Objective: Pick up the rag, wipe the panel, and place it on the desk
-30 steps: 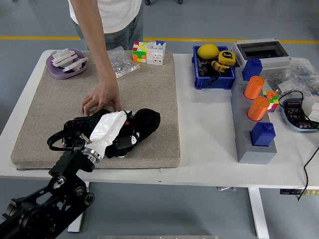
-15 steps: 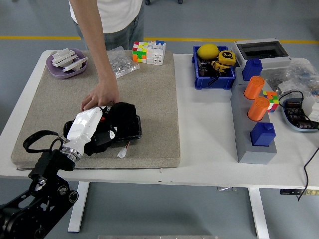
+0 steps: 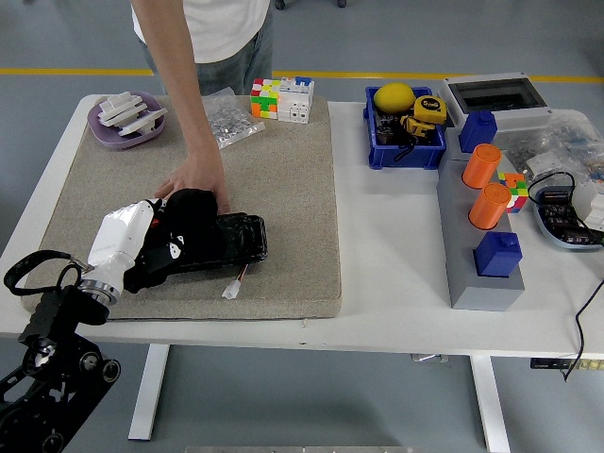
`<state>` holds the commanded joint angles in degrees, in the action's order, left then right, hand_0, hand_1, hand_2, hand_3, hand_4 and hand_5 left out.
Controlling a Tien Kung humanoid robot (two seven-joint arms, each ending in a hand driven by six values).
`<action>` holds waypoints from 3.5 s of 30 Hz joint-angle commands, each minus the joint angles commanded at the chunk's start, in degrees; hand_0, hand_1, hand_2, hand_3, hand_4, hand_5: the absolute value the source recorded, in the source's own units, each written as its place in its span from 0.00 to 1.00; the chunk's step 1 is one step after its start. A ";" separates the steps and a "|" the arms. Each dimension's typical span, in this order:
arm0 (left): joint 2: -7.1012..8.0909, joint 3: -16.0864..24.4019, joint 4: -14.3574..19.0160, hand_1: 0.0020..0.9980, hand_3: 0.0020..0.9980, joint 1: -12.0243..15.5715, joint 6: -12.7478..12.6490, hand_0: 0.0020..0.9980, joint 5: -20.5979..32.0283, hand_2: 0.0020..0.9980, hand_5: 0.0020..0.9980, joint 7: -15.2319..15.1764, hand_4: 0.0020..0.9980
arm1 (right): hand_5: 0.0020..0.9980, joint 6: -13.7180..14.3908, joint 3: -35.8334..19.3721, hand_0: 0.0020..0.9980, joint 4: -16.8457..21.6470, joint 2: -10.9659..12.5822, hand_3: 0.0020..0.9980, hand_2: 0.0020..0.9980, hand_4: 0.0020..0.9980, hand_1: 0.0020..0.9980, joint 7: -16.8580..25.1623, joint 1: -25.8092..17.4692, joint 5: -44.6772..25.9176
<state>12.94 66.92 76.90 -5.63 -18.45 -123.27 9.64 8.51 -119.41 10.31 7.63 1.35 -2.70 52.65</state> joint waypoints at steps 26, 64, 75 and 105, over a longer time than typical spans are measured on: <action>0.19 13.60 -7.97 0.32 0.52 4.12 -3.48 0.30 0.26 0.53 0.00 -3.79 0.32 | 0.42 -0.16 -2.43 0.69 0.00 -0.24 0.57 0.58 0.99 0.61 0.40 -0.28 1.60; 0.44 19.53 -7.91 0.87 0.84 6.25 -1.53 0.81 13.38 0.85 0.44 -15.82 1.00 | 0.42 0.62 -3.12 0.69 0.00 -0.33 0.57 0.58 0.99 0.61 0.08 -0.71 2.69; 0.06 22.49 2.54 0.79 0.80 6.75 5.97 0.74 36.72 0.79 0.47 -19.93 1.00 | 0.42 1.52 -0.25 0.69 0.00 -0.43 0.57 0.58 0.98 0.61 -0.34 -1.12 -0.12; -5.12 24.46 1.98 0.70 0.62 2.96 20.28 0.67 75.67 0.69 0.47 -22.68 0.96 | 0.42 2.22 11.79 0.70 0.00 -0.28 0.57 0.58 0.99 0.60 -1.23 0.05 -8.52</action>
<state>7.82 91.37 78.88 -2.67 1.83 -47.60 -13.04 10.73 -107.63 10.31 7.34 0.11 -2.65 44.13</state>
